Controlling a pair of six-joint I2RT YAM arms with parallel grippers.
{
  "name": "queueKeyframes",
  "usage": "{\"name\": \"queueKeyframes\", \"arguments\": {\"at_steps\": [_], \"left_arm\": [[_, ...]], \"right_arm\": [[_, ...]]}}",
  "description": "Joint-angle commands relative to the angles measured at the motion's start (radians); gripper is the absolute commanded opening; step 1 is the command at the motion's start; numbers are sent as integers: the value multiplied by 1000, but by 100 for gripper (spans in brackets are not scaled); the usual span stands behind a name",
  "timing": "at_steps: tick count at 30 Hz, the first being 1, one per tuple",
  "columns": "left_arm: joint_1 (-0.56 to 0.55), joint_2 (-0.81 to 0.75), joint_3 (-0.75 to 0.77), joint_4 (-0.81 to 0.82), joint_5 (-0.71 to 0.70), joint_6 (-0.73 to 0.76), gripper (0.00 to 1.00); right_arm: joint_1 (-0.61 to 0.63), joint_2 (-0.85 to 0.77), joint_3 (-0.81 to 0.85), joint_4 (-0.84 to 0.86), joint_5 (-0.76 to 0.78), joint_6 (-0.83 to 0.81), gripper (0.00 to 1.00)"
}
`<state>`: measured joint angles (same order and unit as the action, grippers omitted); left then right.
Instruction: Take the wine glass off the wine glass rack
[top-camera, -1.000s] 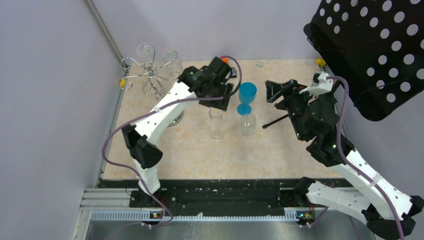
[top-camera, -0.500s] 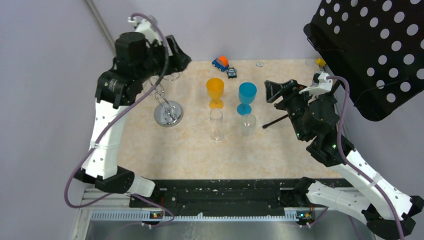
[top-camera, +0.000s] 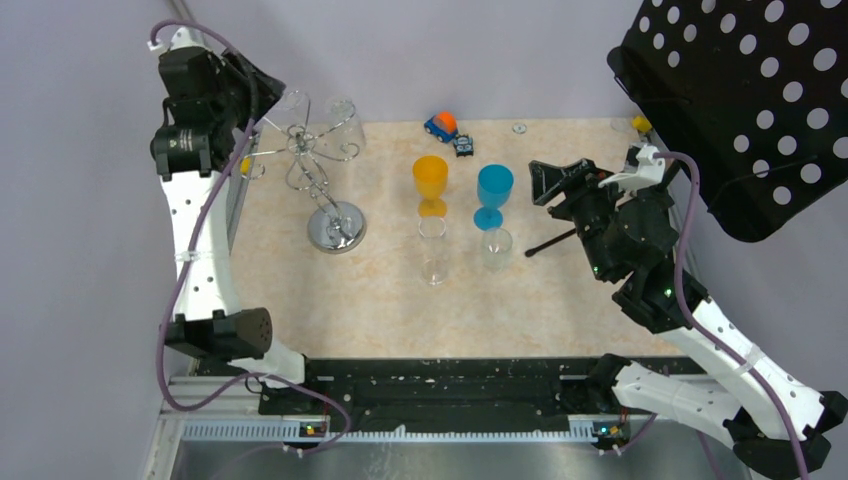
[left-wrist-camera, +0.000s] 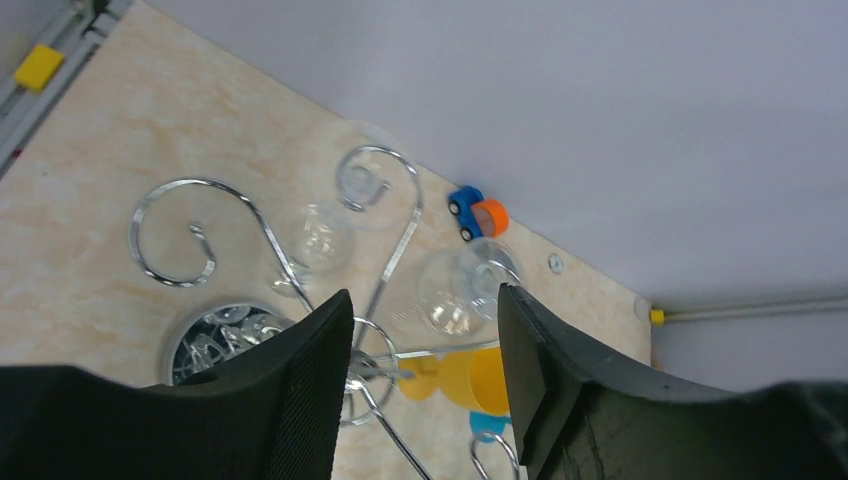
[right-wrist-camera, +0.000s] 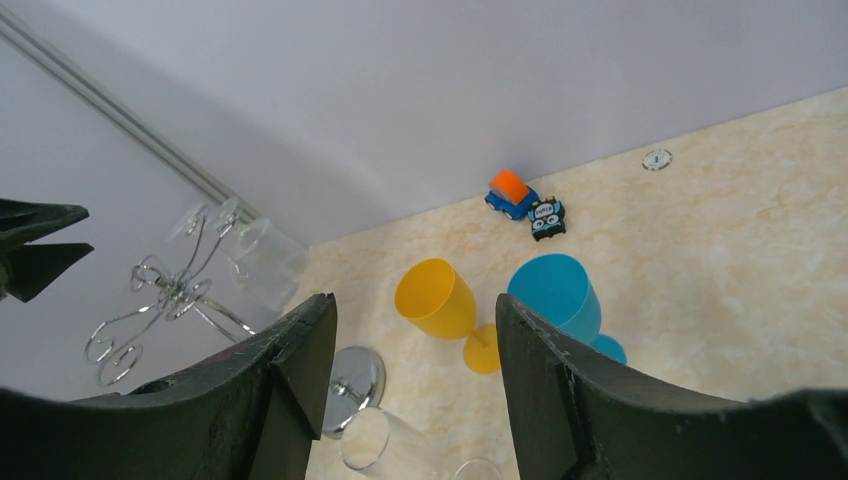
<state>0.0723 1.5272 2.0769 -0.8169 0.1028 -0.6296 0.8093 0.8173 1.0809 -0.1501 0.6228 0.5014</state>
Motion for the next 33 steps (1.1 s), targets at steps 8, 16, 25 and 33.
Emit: {"name": "queueKeyframes", "arguments": {"at_steps": [8, 16, 25, 33], "left_arm": [[135, 101, 4, 75, -3, -103, 58], [135, 186, 22, 158, 19, -111, 49], [135, 236, -14, 183, 24, -153, 50], [136, 250, -55, 227, 122, -277, 48]], "right_arm": [[4, 7, -3, 54, 14, -13, 60], [4, 15, -9, 76, 38, -25, 60], [5, 24, -9, 83, 56, -24, 60], [4, 29, -8, 83, 57, -16, 59]]}}
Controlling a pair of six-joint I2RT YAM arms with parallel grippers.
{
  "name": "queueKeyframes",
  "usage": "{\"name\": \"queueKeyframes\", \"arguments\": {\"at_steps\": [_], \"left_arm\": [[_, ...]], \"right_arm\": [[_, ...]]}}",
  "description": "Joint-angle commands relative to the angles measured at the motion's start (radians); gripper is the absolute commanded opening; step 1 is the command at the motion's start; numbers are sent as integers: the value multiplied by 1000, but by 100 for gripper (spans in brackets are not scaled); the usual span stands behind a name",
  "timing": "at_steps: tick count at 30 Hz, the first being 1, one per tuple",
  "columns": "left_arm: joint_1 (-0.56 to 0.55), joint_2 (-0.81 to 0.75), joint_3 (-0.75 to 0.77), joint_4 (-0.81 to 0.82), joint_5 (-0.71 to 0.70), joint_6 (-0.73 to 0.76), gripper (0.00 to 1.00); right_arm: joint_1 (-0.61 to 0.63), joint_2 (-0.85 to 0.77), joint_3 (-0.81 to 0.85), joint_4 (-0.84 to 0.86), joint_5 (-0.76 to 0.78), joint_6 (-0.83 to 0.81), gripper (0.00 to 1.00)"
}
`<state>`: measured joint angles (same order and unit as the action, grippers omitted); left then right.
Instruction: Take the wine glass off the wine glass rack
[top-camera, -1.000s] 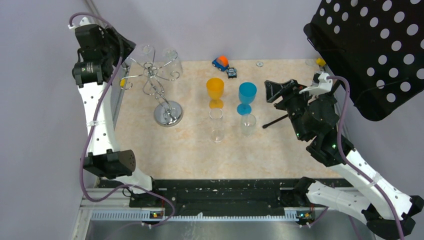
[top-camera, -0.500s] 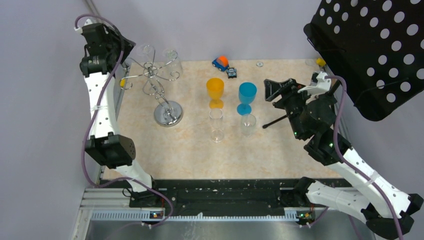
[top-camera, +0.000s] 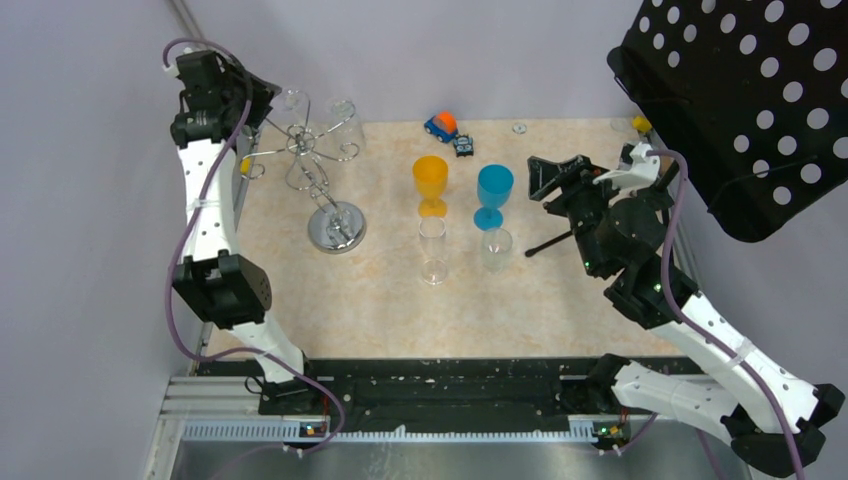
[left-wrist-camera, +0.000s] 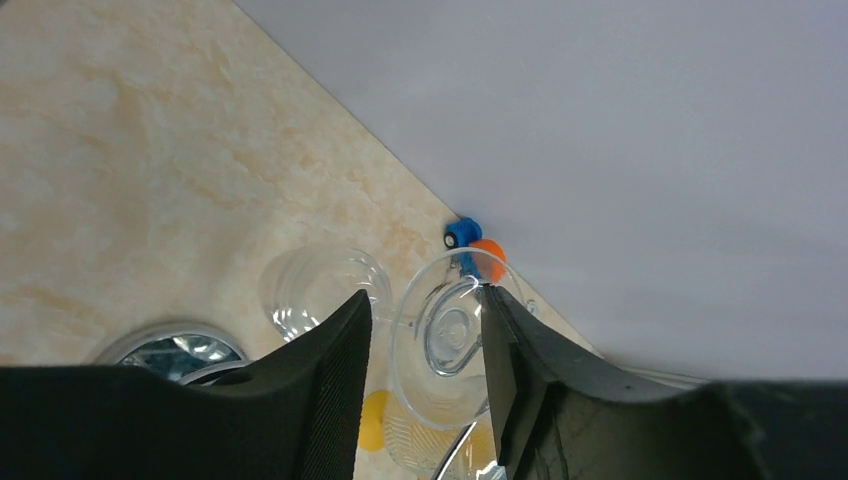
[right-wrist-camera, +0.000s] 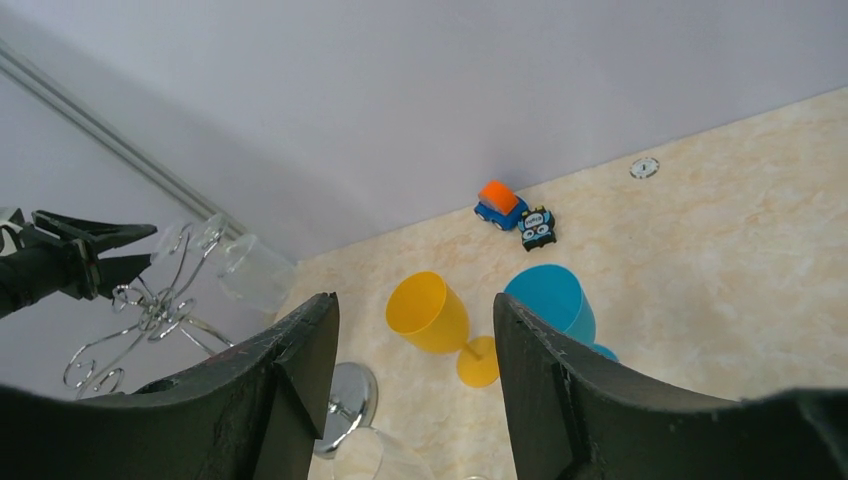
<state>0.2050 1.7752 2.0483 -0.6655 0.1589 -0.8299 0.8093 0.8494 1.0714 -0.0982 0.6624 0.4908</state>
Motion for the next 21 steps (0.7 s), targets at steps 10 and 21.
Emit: {"name": "queueKeyframes", "arguments": {"at_steps": [10, 21], "left_arm": [[20, -56, -138, 191, 133, -183, 23], [25, -107, -178, 226, 146, -192, 3]], "right_arm": [[4, -7, 2, 31, 16, -4, 58], [4, -8, 4, 31, 5, -15, 58]]}}
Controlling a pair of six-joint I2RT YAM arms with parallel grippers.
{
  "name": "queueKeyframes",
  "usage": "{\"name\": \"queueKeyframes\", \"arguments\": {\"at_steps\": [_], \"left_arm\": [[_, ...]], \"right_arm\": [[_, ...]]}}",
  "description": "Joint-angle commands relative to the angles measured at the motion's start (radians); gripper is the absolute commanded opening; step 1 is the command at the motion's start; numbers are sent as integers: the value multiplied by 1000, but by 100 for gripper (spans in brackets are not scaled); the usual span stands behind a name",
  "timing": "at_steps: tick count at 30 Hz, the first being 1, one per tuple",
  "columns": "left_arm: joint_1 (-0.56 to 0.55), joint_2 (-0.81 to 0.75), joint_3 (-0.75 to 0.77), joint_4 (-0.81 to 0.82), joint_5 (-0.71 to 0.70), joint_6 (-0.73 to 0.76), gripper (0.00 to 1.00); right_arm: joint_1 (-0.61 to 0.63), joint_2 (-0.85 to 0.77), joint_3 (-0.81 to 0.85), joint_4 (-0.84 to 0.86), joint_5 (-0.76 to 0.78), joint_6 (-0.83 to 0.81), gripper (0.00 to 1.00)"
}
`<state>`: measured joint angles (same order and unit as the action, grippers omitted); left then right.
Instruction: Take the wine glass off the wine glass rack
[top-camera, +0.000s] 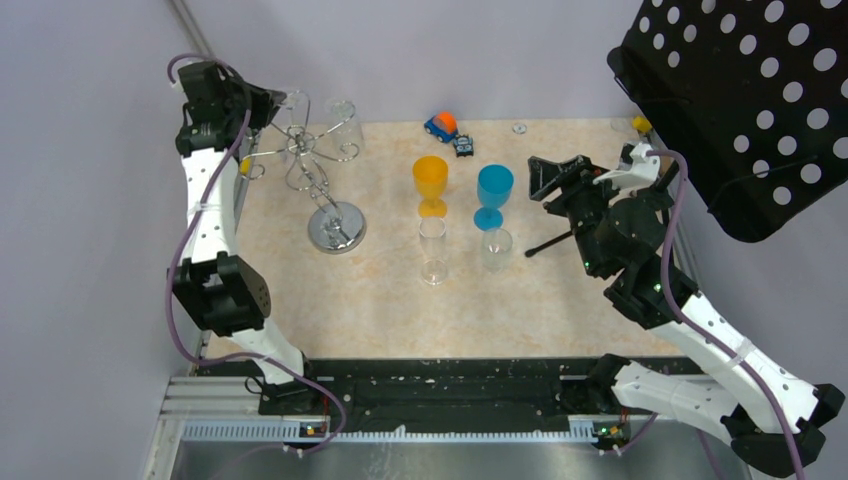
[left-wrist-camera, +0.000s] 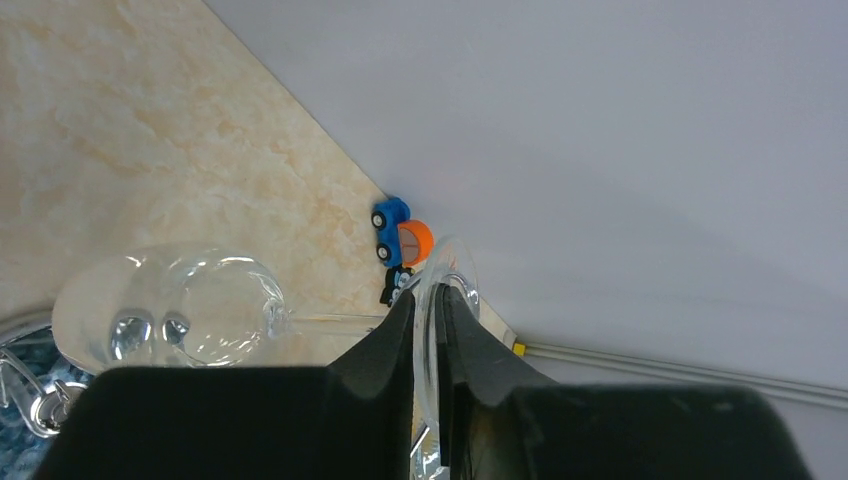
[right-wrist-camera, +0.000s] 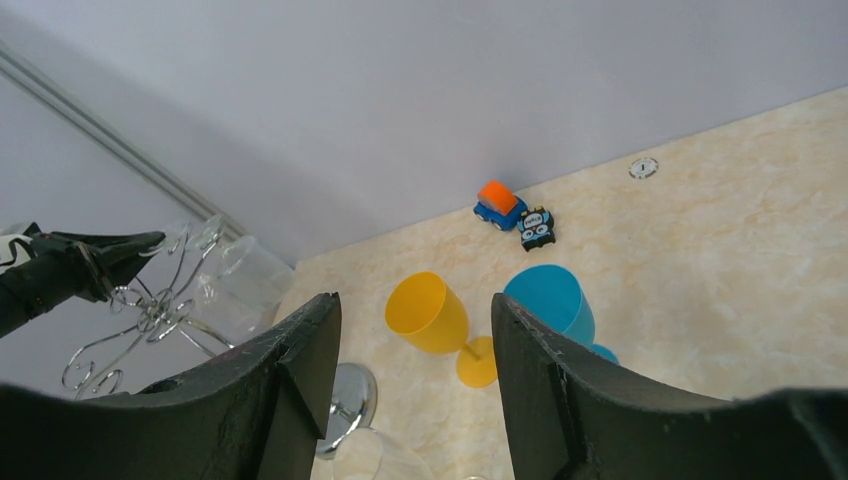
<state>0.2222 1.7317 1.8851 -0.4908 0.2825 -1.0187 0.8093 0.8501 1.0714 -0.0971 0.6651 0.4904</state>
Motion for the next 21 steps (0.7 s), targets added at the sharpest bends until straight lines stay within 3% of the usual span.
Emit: {"name": "queueKeyframes", "arguments": {"at_steps": [1, 6, 12, 21], "left_arm": [[8, -68, -18, 58, 27, -8, 0], [8, -97, -59, 135, 57, -31, 0], [8, -162, -186, 372, 99, -105, 0], [8, -147, -258, 591, 173, -183, 0]], "right_arm": [[4, -10, 4, 31, 2, -15, 58], [5, -16, 2, 32, 2, -18, 57], [4, -23, -3, 33, 3, -21, 57], [4, -36, -11, 34, 10, -21, 57]]}}
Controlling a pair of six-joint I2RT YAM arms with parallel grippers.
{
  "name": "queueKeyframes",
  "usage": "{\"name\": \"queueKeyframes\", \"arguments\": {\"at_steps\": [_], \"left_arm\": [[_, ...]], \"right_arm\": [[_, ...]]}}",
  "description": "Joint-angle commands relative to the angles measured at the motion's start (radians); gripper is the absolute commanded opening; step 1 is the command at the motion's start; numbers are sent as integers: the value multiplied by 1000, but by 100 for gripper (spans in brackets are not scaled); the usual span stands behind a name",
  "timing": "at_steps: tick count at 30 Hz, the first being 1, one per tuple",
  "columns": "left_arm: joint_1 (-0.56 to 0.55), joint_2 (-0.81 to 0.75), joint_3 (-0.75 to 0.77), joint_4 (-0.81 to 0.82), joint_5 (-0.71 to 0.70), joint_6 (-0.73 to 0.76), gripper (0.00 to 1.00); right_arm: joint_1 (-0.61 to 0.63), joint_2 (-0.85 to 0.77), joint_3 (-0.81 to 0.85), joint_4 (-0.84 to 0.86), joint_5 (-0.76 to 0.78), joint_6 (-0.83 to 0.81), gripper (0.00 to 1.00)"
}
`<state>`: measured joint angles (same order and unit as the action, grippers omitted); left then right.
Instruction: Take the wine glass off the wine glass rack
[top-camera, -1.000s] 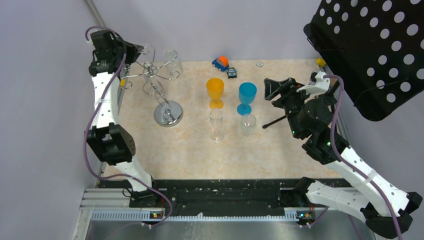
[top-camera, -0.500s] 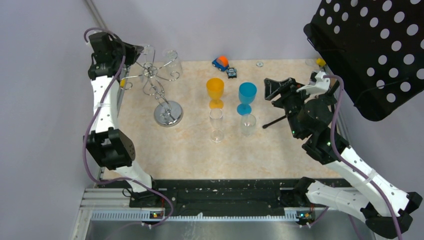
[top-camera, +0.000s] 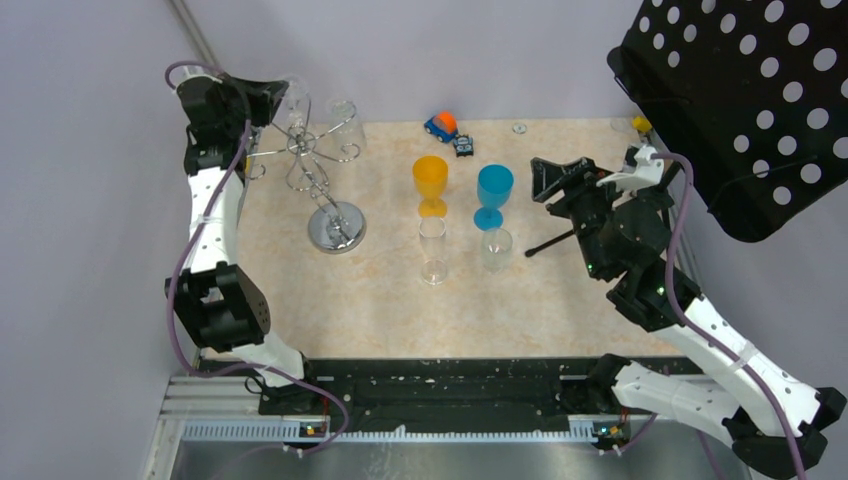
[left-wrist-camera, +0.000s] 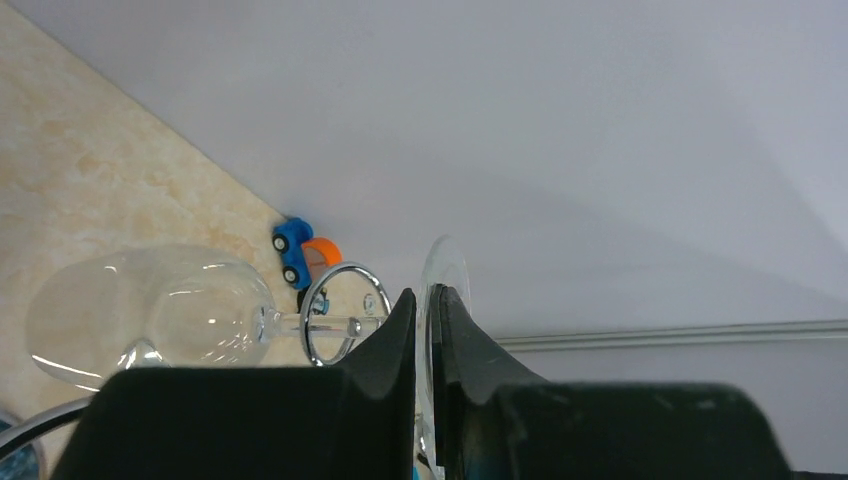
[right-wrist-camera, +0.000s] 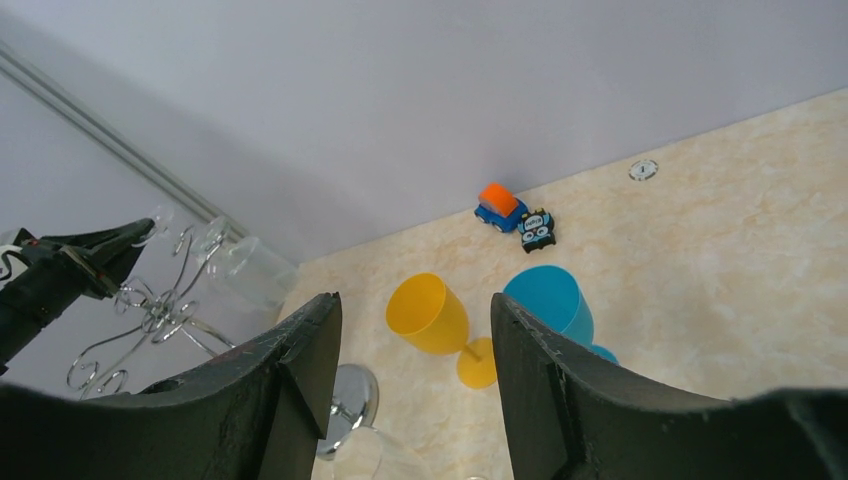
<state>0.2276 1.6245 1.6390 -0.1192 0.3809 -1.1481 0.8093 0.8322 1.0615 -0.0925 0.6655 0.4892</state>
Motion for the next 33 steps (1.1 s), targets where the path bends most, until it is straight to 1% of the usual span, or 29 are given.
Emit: {"name": "queueKeyframes", "arguments": {"at_steps": [1, 10, 16, 28, 33], "left_arm": [[3, -32, -12, 230, 87, -58, 0], [2, 21, 10, 266, 164, -57, 0], [3, 46, 37, 233, 199, -36, 0], [3, 86, 100, 196, 154, 6, 0], [3, 104, 111, 223, 192, -9, 0]], "right_arm": [[5, -19, -2, 30, 9, -20, 57], [4, -29, -9, 29, 11, -16, 57], [5, -28, -8, 29, 6, -12, 57], [4, -28, -11, 24, 0, 2, 57], [4, -26, -11, 23, 2, 6, 57]]}}
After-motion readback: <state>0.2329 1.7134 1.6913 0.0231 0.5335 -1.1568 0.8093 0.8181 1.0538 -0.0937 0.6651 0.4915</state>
